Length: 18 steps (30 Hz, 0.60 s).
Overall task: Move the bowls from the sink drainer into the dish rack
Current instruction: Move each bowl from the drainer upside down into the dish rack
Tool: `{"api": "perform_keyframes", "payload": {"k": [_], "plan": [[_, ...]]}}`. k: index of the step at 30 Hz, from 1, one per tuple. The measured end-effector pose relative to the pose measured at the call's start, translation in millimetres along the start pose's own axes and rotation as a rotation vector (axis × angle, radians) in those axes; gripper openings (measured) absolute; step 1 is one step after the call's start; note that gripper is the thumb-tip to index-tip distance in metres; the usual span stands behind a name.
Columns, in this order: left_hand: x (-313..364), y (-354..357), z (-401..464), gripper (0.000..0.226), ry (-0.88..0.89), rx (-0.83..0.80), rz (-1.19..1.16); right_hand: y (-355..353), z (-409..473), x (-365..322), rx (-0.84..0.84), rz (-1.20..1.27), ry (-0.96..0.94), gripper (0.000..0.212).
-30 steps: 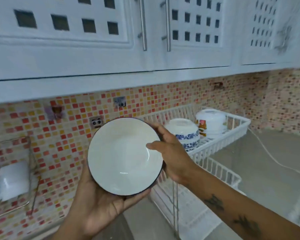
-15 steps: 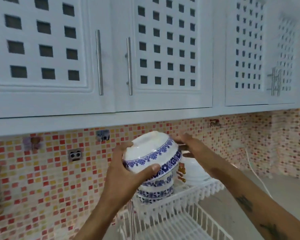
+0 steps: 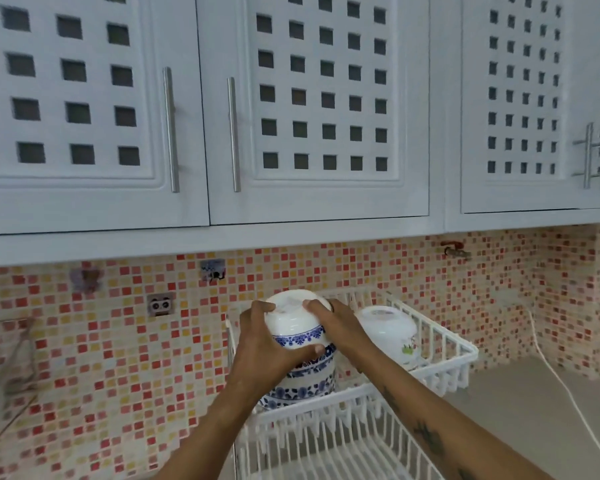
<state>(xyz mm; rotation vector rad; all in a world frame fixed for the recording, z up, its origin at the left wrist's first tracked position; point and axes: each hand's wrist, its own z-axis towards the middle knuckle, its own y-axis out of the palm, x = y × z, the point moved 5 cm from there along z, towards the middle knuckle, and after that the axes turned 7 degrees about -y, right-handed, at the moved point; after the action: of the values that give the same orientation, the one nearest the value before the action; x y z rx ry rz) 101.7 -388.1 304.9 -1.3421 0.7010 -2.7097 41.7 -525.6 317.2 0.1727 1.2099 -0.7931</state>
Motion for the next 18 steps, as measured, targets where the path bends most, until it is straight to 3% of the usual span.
{"api": "perform_keyframes", "payload": {"k": [6, 10, 13, 18], "plan": [[-11, 7, 5, 0.098, -0.001, -0.005, 0.121, 8, 13, 30, -0.046, 0.005, 0.048, 0.07], [-15, 12, 6, 0.099, -0.01, -0.02, 0.178, 10, 9, 27, -0.083, 0.017, 0.052, 0.047], [-16, 14, 7, 0.101, -0.024, -0.026, 0.203, 10, 14, 34, -0.078, 0.006, 0.035, 0.068], [-15, 19, 7, 0.104, -0.049, -0.066, 0.264, 10, 20, 47, -0.137, -0.009, 0.102, 0.061]]}}
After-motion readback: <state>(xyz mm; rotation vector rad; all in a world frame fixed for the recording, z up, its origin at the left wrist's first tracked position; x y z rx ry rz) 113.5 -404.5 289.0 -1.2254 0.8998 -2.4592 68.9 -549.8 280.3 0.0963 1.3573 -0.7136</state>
